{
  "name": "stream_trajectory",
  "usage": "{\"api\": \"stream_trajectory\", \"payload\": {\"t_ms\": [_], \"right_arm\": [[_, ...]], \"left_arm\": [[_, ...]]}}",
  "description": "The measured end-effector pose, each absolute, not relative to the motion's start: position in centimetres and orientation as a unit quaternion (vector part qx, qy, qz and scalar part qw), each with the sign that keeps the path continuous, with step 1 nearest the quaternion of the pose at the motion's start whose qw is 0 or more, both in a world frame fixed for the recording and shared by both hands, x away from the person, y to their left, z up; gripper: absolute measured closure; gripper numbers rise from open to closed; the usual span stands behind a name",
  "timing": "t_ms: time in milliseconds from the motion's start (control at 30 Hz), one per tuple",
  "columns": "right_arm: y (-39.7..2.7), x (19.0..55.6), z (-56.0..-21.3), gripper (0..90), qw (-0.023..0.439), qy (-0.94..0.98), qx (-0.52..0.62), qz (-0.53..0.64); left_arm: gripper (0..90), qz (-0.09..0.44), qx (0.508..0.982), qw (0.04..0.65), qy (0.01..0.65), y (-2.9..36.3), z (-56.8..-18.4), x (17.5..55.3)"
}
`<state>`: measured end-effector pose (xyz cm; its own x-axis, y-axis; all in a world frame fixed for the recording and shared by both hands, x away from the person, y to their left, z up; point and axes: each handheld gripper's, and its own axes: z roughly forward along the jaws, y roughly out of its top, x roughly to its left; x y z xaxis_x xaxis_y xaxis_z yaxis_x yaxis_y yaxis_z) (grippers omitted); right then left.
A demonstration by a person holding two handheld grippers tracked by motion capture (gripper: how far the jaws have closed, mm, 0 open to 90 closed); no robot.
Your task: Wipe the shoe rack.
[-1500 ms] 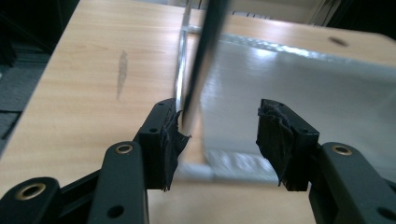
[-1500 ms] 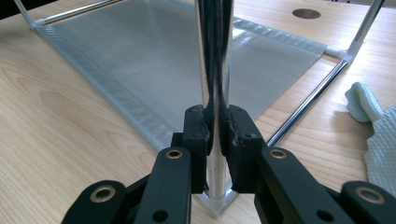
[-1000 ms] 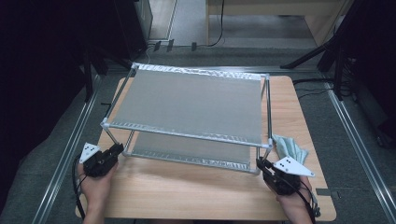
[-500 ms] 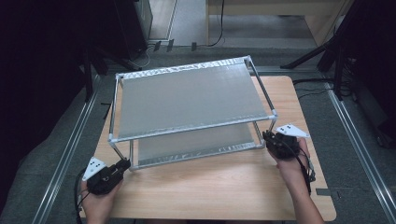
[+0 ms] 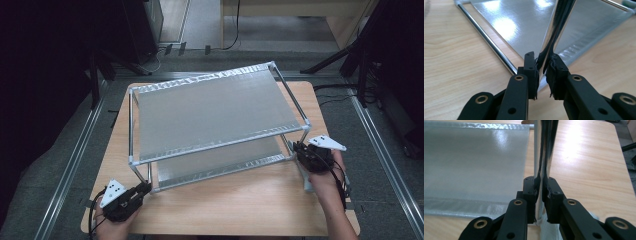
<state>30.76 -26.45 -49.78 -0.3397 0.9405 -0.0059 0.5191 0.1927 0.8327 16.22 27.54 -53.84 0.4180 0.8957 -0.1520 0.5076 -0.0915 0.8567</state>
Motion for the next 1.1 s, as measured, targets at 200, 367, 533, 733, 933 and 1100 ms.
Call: {"api": "stream_trajectory", "payload": {"t_ms": [200, 367, 533, 733, 933, 1100], "right_arm": [[-27.9, 28.9, -49.9, 81.7, 0.285, 0.721, 0.504, 0.38], [-28.7, 28.6, -49.8, 66.6, 0.281, 0.715, 0.5, 0.399], [-31.2, 26.5, -49.1, 45.9, 0.279, 0.698, 0.514, 0.413], [-32.4, 25.9, -51.0, 43.9, 0.262, 0.701, 0.548, 0.375], [-31.8, 26.9, -53.5, 51.5, 0.26, 0.696, 0.586, 0.323], [-31.6, 26.5, -54.5, 71.2, 0.255, 0.715, 0.562, 0.327]], "left_arm": [[79.3, 0.198, 0.729, 0.462, 0.464, 26.8, -53.8, 16.0], [77.3, 0.185, 0.722, 0.478, 0.464, 27.0, -54.0, 16.0], [65.4, 0.203, 0.713, 0.481, 0.467, 26.8, -53.9, 16.0], [73.2, 0.219, 0.71, 0.485, 0.461, 26.1, -53.6, 16.1], [78.4, 0.228, 0.718, 0.473, 0.458, 25.6, -53.5, 16.2], [79.0, 0.232, 0.719, 0.47, 0.457, 25.0, -53.5, 16.2]]}}
